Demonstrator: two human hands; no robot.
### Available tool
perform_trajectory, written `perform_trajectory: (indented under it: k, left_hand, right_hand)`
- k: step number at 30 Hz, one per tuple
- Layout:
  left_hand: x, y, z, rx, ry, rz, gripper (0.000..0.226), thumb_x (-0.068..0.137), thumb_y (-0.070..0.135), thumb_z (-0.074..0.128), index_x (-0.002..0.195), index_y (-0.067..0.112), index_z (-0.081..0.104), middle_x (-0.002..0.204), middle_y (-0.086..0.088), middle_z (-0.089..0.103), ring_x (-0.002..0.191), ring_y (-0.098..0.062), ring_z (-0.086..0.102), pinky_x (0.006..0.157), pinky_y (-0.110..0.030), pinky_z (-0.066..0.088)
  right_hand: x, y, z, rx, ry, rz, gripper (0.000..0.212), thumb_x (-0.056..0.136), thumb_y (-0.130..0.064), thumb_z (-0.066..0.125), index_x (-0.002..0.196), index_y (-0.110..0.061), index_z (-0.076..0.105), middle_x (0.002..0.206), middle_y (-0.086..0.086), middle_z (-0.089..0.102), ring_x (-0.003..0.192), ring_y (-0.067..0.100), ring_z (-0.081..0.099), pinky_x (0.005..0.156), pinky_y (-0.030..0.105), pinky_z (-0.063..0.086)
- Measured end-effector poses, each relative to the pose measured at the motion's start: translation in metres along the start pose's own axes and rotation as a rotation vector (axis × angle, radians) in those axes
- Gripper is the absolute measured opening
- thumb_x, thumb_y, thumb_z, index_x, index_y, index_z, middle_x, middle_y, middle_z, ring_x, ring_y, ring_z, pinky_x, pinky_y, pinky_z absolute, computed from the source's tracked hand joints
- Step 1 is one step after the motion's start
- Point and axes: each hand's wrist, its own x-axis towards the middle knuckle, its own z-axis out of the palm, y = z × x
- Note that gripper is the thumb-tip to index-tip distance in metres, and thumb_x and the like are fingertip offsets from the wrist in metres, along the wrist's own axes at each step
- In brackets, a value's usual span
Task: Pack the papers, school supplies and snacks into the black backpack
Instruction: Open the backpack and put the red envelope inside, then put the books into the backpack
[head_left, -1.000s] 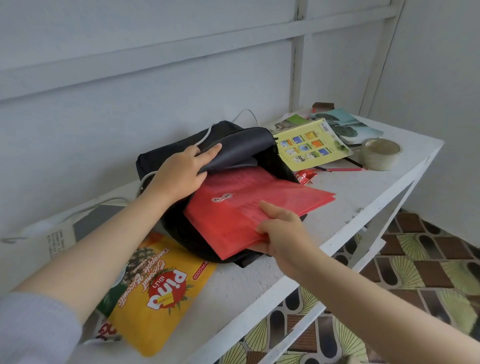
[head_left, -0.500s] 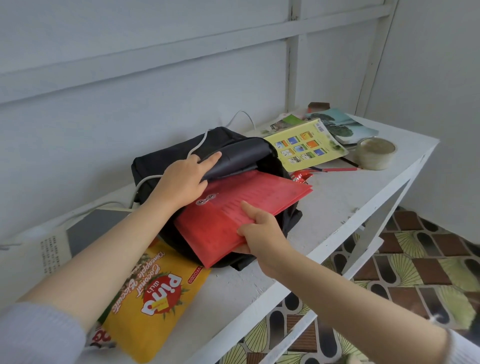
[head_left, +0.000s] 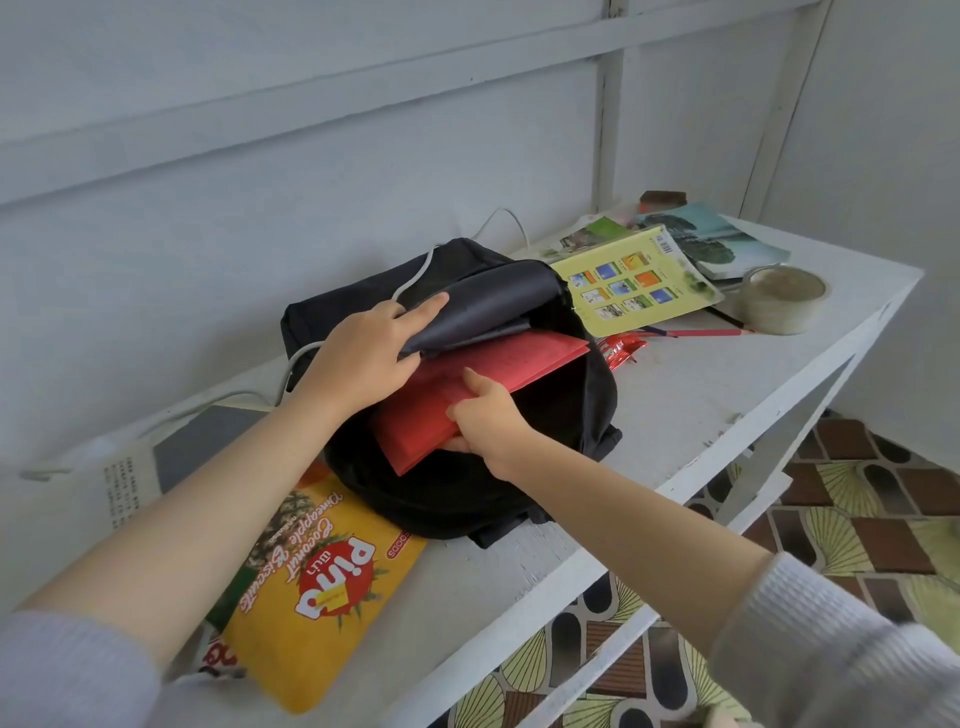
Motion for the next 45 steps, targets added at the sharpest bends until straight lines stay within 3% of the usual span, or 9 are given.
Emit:
perform_trajectory:
  k: [6,8,13,25,29,32,34,39,45]
  left_hand:
    - [-0.001,-0.004,0.001,-0.035,0.014,-0.028,0.067,0.082,0.011,0.062,0.141,0.028,0.037,0.087,-0.01,0.055,0.072,-0.029,0.056,0.062,-0.041,0.049]
    - [-0.002,-0.005,0.003,-0.051,0.022,-0.032,0.067,0.081,0.011,0.062,0.141,0.028,0.038,0.089,-0.01,0.056,0.074,-0.029,0.057,0.064,-0.041,0.049]
    - [-0.003,-0.007,0.004,-0.07,0.028,-0.031,0.067,0.081,0.011,0.063,0.141,0.028,0.039,0.091,-0.009,0.057,0.076,-0.029,0.057,0.066,-0.041,0.049]
    - [-0.019,0.004,0.01,-0.025,0.071,-0.042,0.067,0.079,0.012,0.067,0.138,0.032,0.042,0.091,-0.003,0.06,0.07,-0.024,0.06,0.057,-0.025,0.038]
    - [-0.018,0.006,0.021,0.004,0.074,-0.046,0.069,0.072,0.019,0.075,0.134,0.032,0.049,0.086,0.0,0.06,0.07,-0.022,0.058,0.058,-0.027,0.042]
    - [-0.02,0.011,0.029,0.019,0.13,-0.016,0.054,0.074,0.041,0.068,0.125,0.028,0.058,0.1,-0.005,0.061,0.099,-0.026,0.054,0.093,-0.045,0.04]
    - [-0.019,0.023,0.029,-0.079,0.194,-0.049,0.044,0.077,0.047,0.057,0.112,0.022,0.067,0.116,-0.008,0.057,0.112,-0.025,0.048,0.103,-0.041,0.033]
    - [0.009,0.062,0.024,-0.305,0.339,-0.066,0.028,0.083,0.032,0.055,0.101,0.013,0.065,0.111,-0.001,0.061,0.108,-0.016,0.052,0.099,-0.022,0.032]
    - [0.055,0.103,0.044,-0.249,0.265,-0.095,0.04,0.087,0.034,0.049,0.12,0.014,0.058,0.117,0.0,0.061,0.112,-0.017,0.052,0.101,-0.029,0.033]
  right_hand:
    - [-0.017,0.001,-0.013,-0.291,0.046,-0.115,0.071,0.094,-0.017,0.053,0.15,-0.026,0.011,0.147,0.009,0.036,0.069,0.011,0.064,0.069,0.024,0.058]
    - [-0.024,0.001,-0.023,-0.467,0.151,-0.269,0.064,0.092,-0.012,0.055,0.147,-0.012,0.023,0.127,0.017,0.054,0.073,0.018,0.067,0.06,0.021,0.056]
    - [-0.023,0.002,-0.041,-0.878,0.216,-0.425,0.066,0.087,-0.026,0.066,0.142,-0.005,0.036,0.126,0.009,0.057,0.11,0.023,0.056,0.09,0.024,0.041]
    - [-0.005,0.023,-0.045,-1.278,0.224,-0.506,0.032,0.084,-0.046,0.062,0.09,-0.014,0.067,0.08,0.001,0.058,0.087,0.023,0.051,0.083,0.036,0.044]
    - [-0.019,0.026,-0.061,-1.209,0.254,-0.609,0.027,0.09,-0.039,0.056,0.103,-0.019,0.07,0.089,0.001,0.061,0.091,0.019,0.047,0.085,0.031,0.041]
    - [-0.033,0.031,-0.078,-1.05,0.341,-0.786,0.022,0.089,-0.025,0.058,0.104,-0.015,0.072,0.086,0.003,0.066,0.085,0.021,0.051,0.076,0.032,0.046]
    - [-0.037,0.034,-0.094,-0.978,0.381,-0.842,0.02,0.087,-0.019,0.06,0.101,-0.015,0.073,0.082,0.001,0.066,0.08,0.018,0.053,0.072,0.031,0.047]
    - [-0.033,0.016,-0.141,-0.97,0.472,-0.873,0.023,0.086,-0.017,0.057,0.103,-0.015,0.073,0.08,-0.001,0.067,0.079,0.018,0.057,0.073,0.033,0.046]
    - [0.003,-0.03,-0.205,-1.063,0.554,-0.831,0.022,0.087,-0.014,0.06,0.106,-0.013,0.071,0.095,0.005,0.071,0.085,0.023,0.062,0.079,0.037,0.051]
